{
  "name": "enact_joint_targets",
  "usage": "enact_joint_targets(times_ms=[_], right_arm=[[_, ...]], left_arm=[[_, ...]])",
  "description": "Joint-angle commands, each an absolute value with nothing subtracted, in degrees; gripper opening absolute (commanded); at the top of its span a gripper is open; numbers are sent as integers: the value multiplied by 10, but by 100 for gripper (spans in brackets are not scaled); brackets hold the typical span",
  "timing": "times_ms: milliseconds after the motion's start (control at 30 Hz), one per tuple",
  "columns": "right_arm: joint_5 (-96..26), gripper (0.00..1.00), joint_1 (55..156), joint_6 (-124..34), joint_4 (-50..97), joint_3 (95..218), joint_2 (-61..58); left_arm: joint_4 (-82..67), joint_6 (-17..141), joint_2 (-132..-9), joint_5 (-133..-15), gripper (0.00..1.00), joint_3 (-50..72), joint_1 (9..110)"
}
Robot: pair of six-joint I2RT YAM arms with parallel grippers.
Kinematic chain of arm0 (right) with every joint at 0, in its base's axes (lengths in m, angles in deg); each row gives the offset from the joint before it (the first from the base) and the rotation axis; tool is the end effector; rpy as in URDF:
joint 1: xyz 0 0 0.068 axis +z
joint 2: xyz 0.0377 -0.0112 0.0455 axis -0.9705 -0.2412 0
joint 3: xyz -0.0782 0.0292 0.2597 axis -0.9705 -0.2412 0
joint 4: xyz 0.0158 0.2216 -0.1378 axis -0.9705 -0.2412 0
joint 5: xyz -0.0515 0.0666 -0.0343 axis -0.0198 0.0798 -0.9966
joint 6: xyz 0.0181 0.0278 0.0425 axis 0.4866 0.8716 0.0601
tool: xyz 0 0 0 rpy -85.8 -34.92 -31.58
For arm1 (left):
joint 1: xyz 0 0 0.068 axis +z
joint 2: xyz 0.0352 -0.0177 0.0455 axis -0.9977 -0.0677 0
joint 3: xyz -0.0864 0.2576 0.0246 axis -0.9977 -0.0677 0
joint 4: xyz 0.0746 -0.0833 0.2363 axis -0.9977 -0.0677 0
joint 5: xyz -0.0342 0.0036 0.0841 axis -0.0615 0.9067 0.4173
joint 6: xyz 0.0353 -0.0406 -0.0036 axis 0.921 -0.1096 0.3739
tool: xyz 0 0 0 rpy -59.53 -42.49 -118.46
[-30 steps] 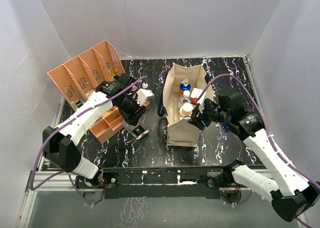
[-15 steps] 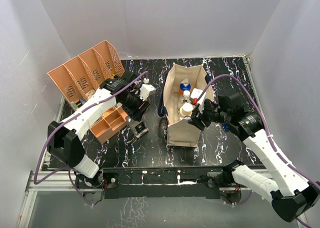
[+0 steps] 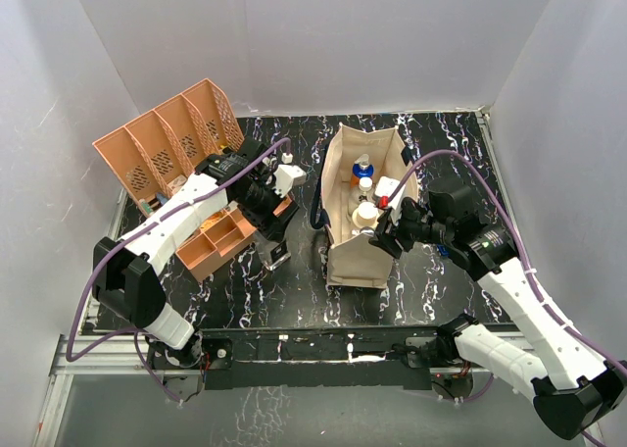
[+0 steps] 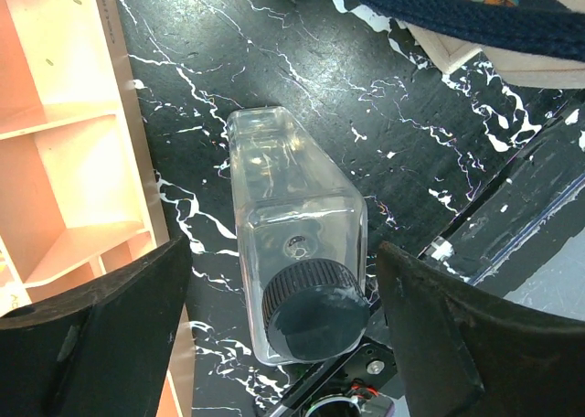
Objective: Place the personal care products into the canvas bag
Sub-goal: Pick up the care product from the center of the board.
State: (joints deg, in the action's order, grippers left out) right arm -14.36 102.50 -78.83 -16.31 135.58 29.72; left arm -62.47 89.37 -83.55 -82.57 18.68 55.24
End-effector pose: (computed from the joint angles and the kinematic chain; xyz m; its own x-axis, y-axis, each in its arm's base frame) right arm 0.1491 0.0931 0.3339 -0.1293 -0.5099 -0.8505 -0.8964 0.4267 -0.1196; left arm 0.2668 -0.1715 0.3026 -0.5625 0.6416 -0.5216 0.7922 0.5987 -0.1179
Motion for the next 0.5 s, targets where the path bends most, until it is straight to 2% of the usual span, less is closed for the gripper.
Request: enact_joint_targets(times_ms=[0, 167, 267, 300, 467], right_arm=[[-145, 54, 1022, -790, -141, 1352, 305], [-139, 55, 1022, -789, -137, 1352, 304], [-135, 55, 1022, -789, -138, 1356, 300], [-133, 55, 1022, -790, -139, 1358, 300], [-113, 52, 1022, -801, -160, 1361, 300]], left_arm=[[-637, 901, -818, -822, 81, 178, 550], [-636, 906, -812, -821, 83, 158, 550], [-639, 910, -812, -823, 76, 166, 549], [-641, 912, -811, -826, 70, 169, 549], [-651, 929, -796, -847, 28, 186, 549]])
